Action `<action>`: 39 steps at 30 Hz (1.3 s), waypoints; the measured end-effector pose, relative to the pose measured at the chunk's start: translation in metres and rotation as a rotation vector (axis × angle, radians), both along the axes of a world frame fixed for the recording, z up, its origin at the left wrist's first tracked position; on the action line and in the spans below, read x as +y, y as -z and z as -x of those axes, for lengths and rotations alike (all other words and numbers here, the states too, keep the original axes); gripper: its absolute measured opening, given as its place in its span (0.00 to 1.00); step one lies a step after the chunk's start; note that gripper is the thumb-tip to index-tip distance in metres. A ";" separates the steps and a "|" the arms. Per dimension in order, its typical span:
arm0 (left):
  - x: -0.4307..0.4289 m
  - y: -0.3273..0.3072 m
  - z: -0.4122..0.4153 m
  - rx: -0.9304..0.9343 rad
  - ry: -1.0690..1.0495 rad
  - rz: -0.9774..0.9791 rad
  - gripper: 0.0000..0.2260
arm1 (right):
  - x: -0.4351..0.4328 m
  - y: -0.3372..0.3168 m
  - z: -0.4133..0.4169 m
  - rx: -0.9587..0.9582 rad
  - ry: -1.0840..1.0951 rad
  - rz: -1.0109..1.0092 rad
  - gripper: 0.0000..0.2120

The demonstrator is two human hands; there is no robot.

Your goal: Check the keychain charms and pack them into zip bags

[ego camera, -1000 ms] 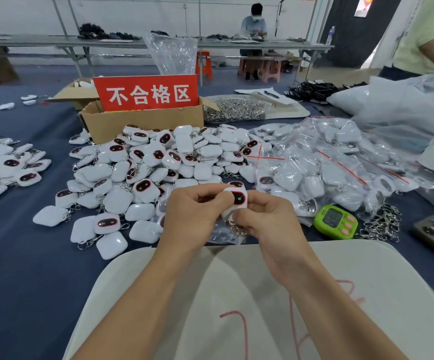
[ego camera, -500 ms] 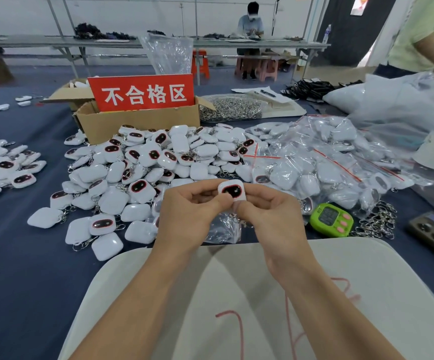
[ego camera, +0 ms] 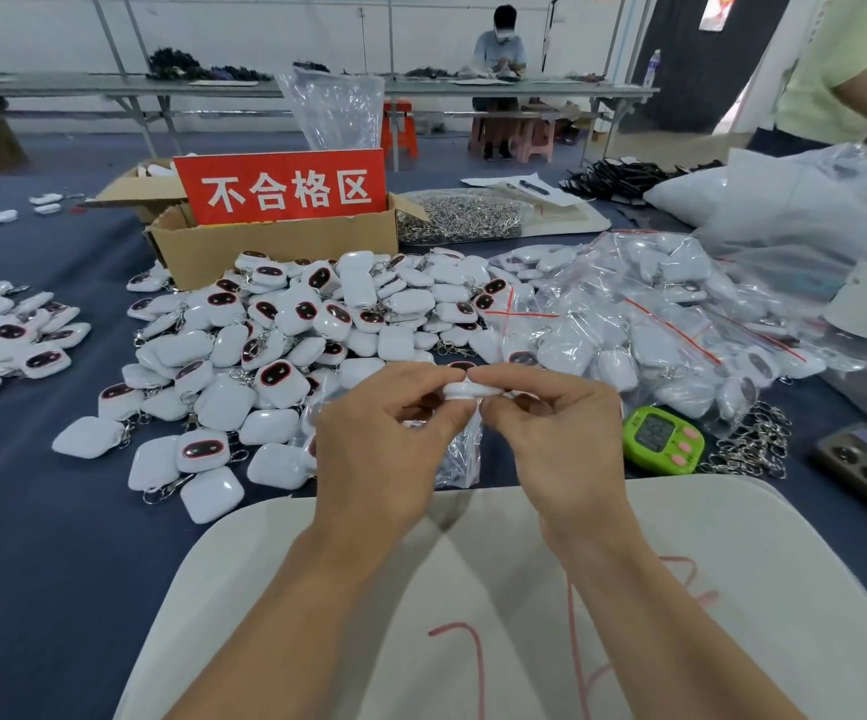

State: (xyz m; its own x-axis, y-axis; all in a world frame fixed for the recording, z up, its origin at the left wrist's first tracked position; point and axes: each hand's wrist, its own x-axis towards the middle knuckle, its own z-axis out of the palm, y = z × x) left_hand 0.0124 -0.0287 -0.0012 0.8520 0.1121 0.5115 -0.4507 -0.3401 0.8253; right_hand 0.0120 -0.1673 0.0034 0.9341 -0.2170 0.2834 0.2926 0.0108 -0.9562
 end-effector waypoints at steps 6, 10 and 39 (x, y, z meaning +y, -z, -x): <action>0.003 -0.008 -0.002 0.055 0.118 0.190 0.22 | -0.002 -0.001 0.000 0.101 -0.152 -0.066 0.19; 0.006 -0.006 -0.008 0.151 0.187 0.318 0.23 | -0.004 -0.001 0.000 0.116 -0.167 -0.091 0.20; 0.006 -0.014 -0.005 0.412 0.295 0.618 0.15 | -0.004 0.001 0.002 0.109 -0.175 -0.106 0.10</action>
State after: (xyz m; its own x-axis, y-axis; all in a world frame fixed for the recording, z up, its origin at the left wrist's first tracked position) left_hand 0.0175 -0.0223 0.0130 0.9976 0.0132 0.0674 -0.0681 0.3190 0.9453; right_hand 0.0095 -0.1717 0.0029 0.9840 -0.0717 0.1630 0.1724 0.1541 -0.9729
